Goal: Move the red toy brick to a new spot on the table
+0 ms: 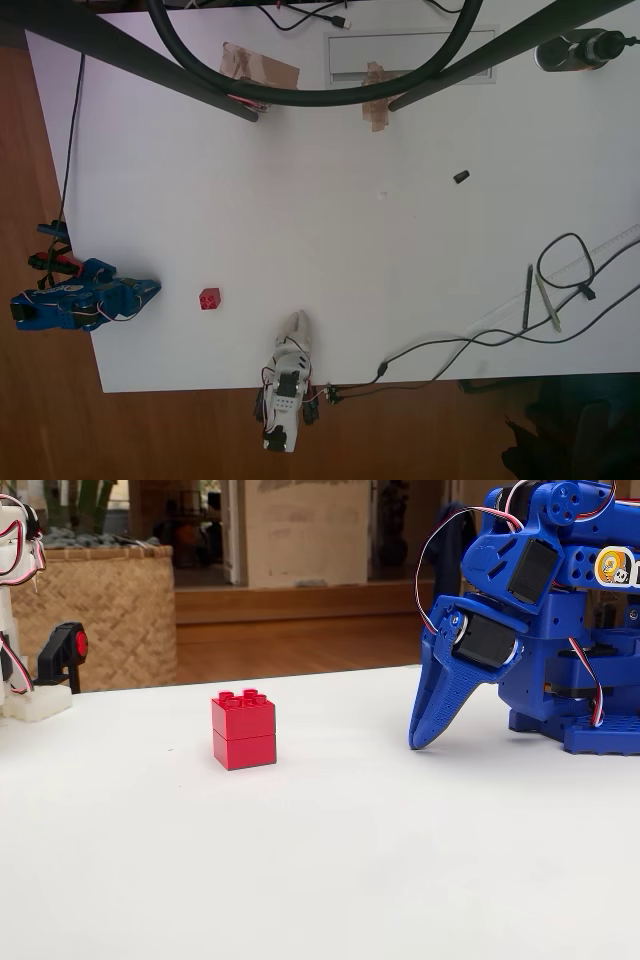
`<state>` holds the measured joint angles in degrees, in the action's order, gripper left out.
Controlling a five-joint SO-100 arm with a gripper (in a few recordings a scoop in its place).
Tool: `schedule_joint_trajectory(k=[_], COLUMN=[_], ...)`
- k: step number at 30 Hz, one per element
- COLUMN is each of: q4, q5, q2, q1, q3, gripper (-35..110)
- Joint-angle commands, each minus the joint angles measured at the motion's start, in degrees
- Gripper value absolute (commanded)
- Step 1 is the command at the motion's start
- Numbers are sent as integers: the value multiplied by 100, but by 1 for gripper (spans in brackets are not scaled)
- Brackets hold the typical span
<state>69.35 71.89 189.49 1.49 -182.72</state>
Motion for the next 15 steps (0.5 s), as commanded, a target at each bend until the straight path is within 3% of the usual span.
schedule_joint_trajectory(k=[1, 9, 15], q4=[9, -26, -976], q5=[123, 870, 1336], q2=[185, -97, -1960], q1=[0, -62, -334], q3=[-185, -176, 914], gripper=[0, 0, 0])
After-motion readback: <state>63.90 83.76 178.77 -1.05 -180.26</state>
